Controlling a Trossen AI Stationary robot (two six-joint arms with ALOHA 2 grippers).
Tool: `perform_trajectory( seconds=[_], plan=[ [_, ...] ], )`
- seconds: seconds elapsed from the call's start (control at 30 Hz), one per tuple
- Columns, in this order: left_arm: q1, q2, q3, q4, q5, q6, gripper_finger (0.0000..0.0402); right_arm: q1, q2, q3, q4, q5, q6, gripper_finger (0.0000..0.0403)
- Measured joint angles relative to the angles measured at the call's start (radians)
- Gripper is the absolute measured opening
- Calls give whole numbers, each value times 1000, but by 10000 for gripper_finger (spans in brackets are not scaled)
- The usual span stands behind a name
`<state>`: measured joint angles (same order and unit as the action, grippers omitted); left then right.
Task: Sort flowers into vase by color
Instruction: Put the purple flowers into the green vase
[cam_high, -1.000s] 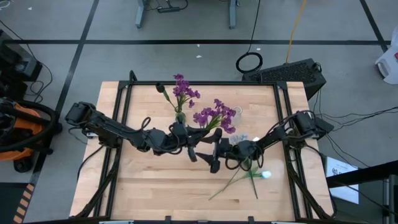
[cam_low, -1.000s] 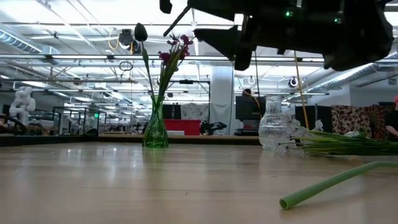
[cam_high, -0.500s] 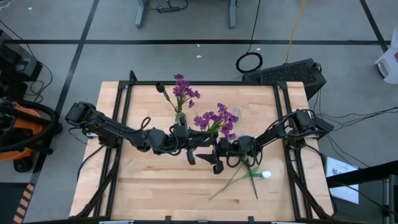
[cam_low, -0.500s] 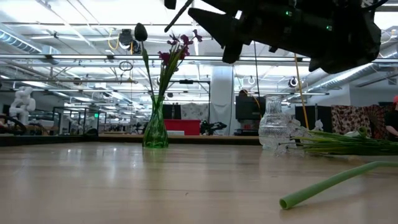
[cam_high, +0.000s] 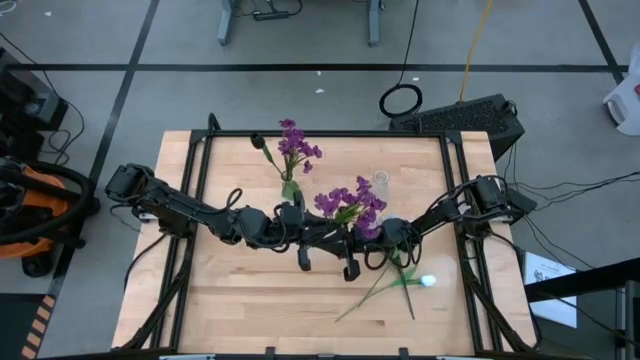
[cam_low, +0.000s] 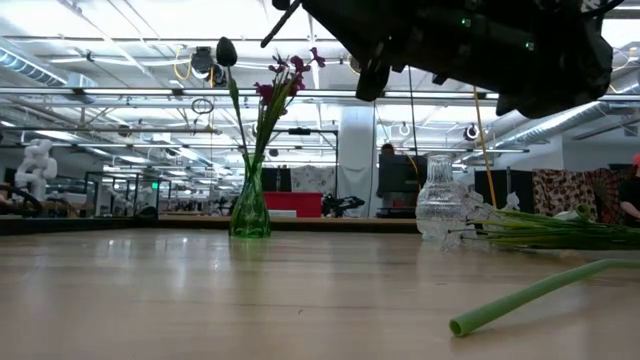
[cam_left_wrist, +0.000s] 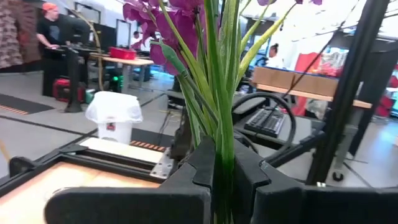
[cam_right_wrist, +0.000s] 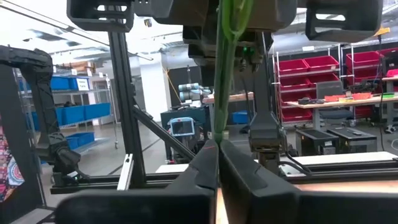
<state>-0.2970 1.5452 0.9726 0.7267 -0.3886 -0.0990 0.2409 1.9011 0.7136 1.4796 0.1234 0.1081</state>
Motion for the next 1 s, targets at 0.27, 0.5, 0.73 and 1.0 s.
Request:
perform_trajectory(
  seconds=[0.27, 0.5, 0.73, 1.0],
  plan=[
    [1, 0, 0, 23, 43, 0, 23, -26, 0, 0, 9, -126, 27, 83],
    [23, 0, 0, 27, 60, -1, 23, -32, 0, 11, 13, -133, 28, 151],
    [41, 0, 0, 29, 101, -26, 23, -33, -1, 50, -38, -182, 15, 127],
    [41, 0, 0, 29, 105, -26, 23, -38, -1, 50, -59, -174, 11, 15]
  ],
)
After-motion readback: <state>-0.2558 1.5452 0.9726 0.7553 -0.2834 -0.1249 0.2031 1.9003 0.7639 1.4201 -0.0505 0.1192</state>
